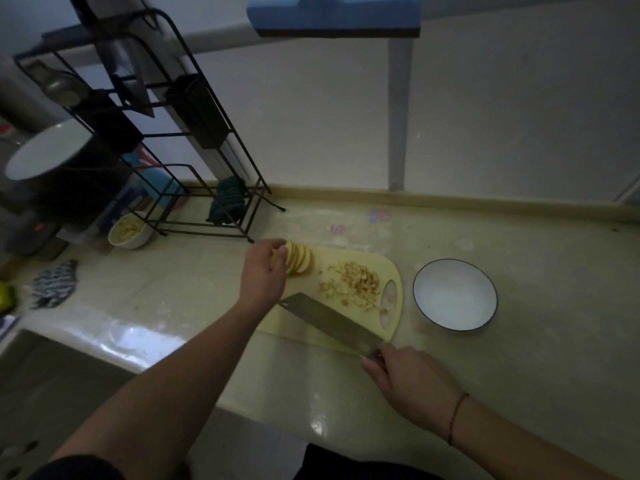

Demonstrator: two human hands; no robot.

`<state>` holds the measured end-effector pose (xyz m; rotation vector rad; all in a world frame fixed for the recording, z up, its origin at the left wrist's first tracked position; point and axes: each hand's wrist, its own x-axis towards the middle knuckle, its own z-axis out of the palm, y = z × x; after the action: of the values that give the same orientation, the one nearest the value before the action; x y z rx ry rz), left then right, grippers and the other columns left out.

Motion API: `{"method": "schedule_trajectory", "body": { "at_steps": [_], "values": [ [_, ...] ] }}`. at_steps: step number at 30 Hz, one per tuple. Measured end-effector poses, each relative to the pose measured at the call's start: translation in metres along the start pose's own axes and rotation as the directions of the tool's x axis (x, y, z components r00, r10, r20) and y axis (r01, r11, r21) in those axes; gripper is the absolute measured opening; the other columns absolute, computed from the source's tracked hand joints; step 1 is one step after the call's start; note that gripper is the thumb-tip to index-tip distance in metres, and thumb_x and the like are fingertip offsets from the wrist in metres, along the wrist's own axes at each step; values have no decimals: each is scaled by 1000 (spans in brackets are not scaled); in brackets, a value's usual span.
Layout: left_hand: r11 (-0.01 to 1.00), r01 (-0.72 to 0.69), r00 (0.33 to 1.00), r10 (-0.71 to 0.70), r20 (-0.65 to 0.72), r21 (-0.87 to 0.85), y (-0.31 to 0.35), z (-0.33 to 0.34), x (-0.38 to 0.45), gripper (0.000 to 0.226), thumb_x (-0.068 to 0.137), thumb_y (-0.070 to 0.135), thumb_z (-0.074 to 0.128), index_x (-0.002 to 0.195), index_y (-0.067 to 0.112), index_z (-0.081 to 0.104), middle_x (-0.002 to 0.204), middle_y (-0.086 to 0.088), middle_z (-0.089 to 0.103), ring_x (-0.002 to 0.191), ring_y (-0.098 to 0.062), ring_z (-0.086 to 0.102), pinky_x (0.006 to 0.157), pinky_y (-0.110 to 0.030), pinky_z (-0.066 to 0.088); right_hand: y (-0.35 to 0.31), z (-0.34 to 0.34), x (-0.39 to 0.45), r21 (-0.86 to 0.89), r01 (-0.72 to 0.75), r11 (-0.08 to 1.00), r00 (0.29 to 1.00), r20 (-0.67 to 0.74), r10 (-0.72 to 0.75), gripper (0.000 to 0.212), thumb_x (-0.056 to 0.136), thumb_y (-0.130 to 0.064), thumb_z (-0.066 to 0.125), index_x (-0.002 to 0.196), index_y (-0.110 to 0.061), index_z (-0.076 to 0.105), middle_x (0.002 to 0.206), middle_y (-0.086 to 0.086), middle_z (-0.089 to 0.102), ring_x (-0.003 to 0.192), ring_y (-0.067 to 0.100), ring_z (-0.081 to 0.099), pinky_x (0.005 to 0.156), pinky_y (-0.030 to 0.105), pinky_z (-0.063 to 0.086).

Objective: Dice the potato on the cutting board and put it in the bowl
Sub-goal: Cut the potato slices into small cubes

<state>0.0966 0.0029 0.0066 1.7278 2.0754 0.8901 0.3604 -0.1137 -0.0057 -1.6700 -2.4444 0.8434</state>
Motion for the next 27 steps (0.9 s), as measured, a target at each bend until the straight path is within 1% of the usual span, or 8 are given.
{"method": "schedule_trajectory", "body": {
  "at_steps": [2, 5, 8, 11, 15, 20, 24, 27],
  "values": [
    [999, 49, 999, -49, 14, 13, -5, -12, 14, 23, 102, 20, 53, 118, 10, 67, 110, -5, 60, 105, -26, 58, 93, -48, 51, -3, 6, 1, 185, -27, 982, 999, 25, 23, 46, 96, -60, 28, 85, -23, 53, 89, 6, 66, 83, 23, 62, 69, 33, 39],
    [996, 2, 997, -9, 81, 89, -11, -20, 28, 22, 99, 14, 57, 116, 9, 69, 115, -9, 63, 107, -27, 59, 93, -39, 50, -4, 8, 9, 362, -97, 927, 995, 69, 77, 48, 98, -53, 33, 65, -21, 46, 67, 0, 57, 64, 12, 53, 65, 29, 35],
    [984, -40, 976, 2, 217, 171, -11, -19, 37, 27, 97, 13, 60, 123, 14, 66, 127, -6, 59, 119, -24, 54, 101, -37, 44, -1, 4, 17, 401, -135, 906, 990, 99, 103, 50, 99, -50, 34, 60, -19, 41, 58, -3, 46, 55, 7, 45, 61, 27, 34],
    [952, -154, 930, 49, 364, 265, -5, -16, 43, 39, 94, 14, 62, 133, 20, 60, 140, -1, 52, 132, -22, 44, 109, -38, 38, 4, 1, 22, 392, -165, 905, 982, 146, 116, 53, 97, -54, 33, 62, -16, 45, 59, -2, 49, 53, 6, 44, 62, 29, 38],
    [830, -374, 827, 98, 553, 413, 3, -11, 53, 60, 91, 22, 67, 147, 27, 46, 155, 0, 39, 142, -24, 32, 116, -44, 32, 6, -12, 21, 482, -273, 833, 960, 197, 200, 49, 99, -52, 32, 72, -14, 47, 64, 2, 49, 40, 2, 38, 40, 13, 31],
    [640, -556, 722, 56, 689, 530, 0, 3, 63, 83, 87, 38, 73, 155, 31, 27, 162, 2, 24, 149, -27, 18, 121, -49, 14, 9, -23, 23, 652, -351, 672, 936, 235, 261, 48, 96, -55, 34, 70, -15, 45, 52, -5, 40, 36, 7, 32, 38, 18, 29],
    [472, -686, 648, 52, 760, 553, -2, 18, 70, 81, 87, 49, 69, 155, 30, 29, 159, 0, 31, 148, -28, 19, 121, -57, 4, 7, -20, 22, 709, -399, 581, 916, 286, 280, 50, 94, -59, 35, 72, -16, 45, 50, -8, 39, 38, 10, 29, 40, 21, 26],
    [419, -742, 600, 67, 797, 523, -4, 24, 77, 69, 88, 49, 67, 148, 29, 40, 150, 0, 43, 142, -28, 30, 119, -60, 5, 6, -19, 20, 727, -428, 537, 903, 312, 297, 50, 93, -60, 36, 73, -16, 44, 49, -8, 37, 38, 11, 27, 40, 21, 24]
  ]
}}
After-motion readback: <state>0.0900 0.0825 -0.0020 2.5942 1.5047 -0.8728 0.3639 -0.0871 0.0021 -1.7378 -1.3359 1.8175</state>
